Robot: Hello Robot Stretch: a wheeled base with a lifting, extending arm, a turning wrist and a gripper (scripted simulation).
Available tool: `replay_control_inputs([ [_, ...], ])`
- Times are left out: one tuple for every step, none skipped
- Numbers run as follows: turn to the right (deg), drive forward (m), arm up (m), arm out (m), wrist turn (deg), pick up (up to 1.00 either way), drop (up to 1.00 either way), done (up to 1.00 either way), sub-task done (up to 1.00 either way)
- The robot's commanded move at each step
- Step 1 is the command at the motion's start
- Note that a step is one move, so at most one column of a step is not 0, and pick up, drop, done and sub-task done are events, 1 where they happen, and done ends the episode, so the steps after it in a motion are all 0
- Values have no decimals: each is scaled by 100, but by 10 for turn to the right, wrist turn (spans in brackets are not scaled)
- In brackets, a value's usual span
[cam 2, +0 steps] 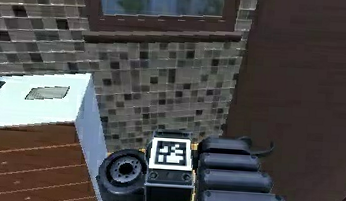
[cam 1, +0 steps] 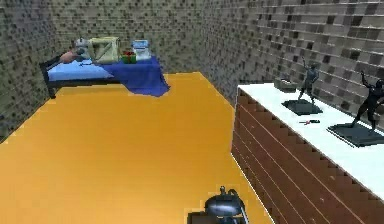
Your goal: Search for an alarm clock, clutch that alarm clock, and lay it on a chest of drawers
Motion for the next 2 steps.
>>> replay_control_inputs([
  [0, 100, 0, 0, 0, 0, 0, 0, 0],
  [-450, 0, 0, 0, 0, 0, 0, 0, 0],
])
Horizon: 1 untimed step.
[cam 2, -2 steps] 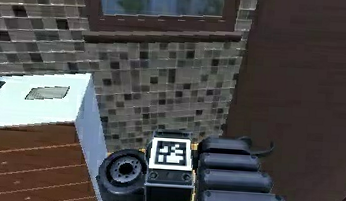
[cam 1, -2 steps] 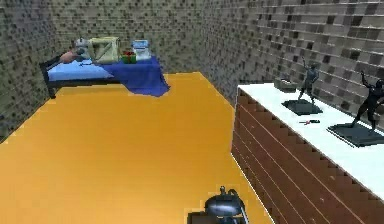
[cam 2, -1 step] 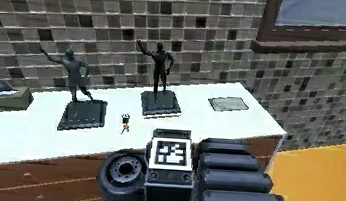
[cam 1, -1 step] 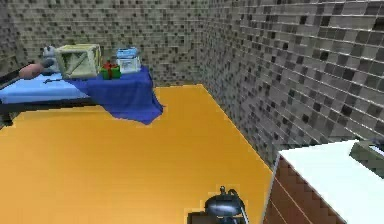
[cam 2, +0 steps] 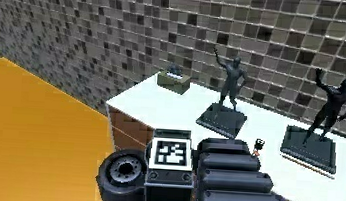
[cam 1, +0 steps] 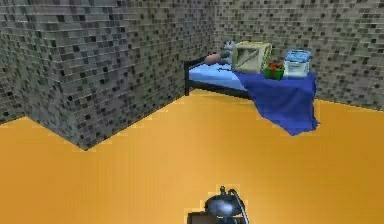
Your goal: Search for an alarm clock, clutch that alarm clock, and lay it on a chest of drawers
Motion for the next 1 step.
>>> replay_control_inputs([
  [-450, 0, 0, 0, 0, 0, 0, 0, 0],
])
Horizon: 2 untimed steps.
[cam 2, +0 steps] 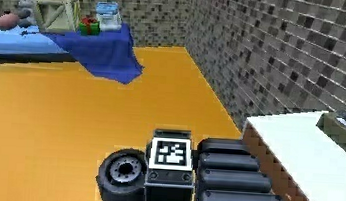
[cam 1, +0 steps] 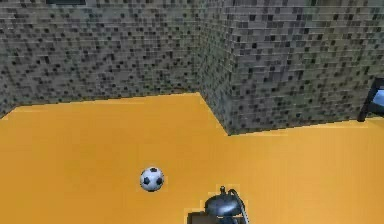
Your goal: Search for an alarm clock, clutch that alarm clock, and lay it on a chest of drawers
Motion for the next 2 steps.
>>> replay_control_inputs([
  [-240, 0, 0, 0, 0, 0, 0, 0, 0],
  [450, 0, 0, 0, 0, 0, 0, 0, 0],
])
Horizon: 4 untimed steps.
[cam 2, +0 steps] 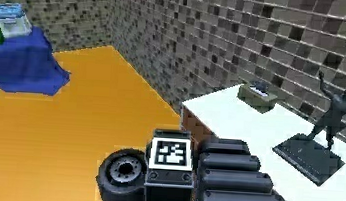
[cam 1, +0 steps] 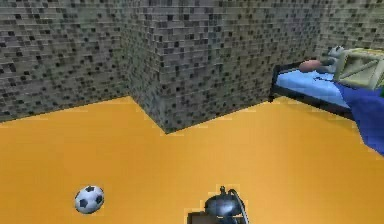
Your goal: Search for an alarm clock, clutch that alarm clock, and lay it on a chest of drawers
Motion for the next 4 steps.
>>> replay_control_inputs([
  [450, 0, 0, 0, 0, 0, 0, 0, 0],
  [150, 0, 0, 0, 0, 0, 0, 0, 0],
  [0, 0, 0, 48, 0, 0, 0, 0, 0],
  [0, 0, 0, 0, 450, 0, 0, 0, 0],
])
